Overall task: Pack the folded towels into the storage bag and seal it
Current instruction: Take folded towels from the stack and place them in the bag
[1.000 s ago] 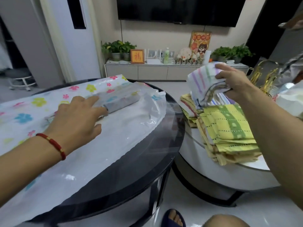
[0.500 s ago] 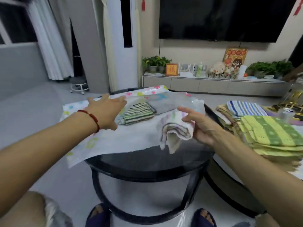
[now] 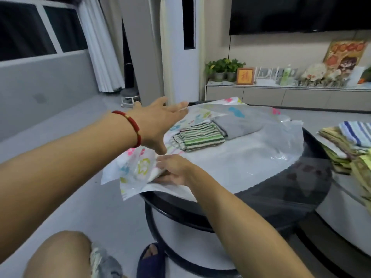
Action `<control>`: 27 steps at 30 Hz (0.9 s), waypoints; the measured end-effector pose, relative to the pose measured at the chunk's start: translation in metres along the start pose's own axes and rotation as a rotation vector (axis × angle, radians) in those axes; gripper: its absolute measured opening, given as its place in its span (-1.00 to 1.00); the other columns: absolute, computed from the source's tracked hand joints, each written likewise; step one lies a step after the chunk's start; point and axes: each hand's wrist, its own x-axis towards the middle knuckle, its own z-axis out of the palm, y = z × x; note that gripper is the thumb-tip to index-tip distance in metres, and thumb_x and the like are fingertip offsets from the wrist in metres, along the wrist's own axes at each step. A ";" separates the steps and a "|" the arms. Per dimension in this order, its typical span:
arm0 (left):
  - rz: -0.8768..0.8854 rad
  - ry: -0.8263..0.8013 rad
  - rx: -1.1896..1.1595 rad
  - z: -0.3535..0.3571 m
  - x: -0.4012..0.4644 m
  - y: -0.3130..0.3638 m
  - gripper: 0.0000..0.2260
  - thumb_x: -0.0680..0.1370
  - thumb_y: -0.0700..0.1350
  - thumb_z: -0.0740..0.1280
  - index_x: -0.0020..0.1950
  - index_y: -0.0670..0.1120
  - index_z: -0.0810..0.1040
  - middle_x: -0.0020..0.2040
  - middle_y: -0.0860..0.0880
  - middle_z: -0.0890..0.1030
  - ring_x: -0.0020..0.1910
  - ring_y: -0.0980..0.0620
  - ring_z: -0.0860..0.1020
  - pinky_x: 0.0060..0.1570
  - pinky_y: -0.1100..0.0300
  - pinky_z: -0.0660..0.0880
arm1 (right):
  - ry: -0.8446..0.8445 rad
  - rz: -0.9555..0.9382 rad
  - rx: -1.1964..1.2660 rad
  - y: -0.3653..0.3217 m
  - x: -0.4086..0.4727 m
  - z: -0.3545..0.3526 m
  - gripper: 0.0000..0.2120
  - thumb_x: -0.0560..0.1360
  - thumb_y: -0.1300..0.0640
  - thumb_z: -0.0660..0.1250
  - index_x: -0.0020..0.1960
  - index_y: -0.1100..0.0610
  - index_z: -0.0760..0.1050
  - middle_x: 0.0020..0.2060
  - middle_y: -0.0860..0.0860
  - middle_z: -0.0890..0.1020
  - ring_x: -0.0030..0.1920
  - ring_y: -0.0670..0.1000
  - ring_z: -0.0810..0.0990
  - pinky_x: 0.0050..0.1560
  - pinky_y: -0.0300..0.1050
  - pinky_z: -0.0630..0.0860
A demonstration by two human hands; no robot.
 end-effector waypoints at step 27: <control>0.099 0.105 -0.191 0.045 -0.015 -0.006 -0.09 0.44 0.04 0.45 0.60 0.12 -0.09 0.60 0.22 -0.07 0.56 0.00 0.00 0.34 -0.23 0.36 | 0.121 -0.369 -1.101 0.007 0.016 0.020 -0.51 0.58 0.30 0.10 0.49 0.13 0.34 0.45 0.19 0.42 0.43 0.31 0.37 0.40 0.21 0.39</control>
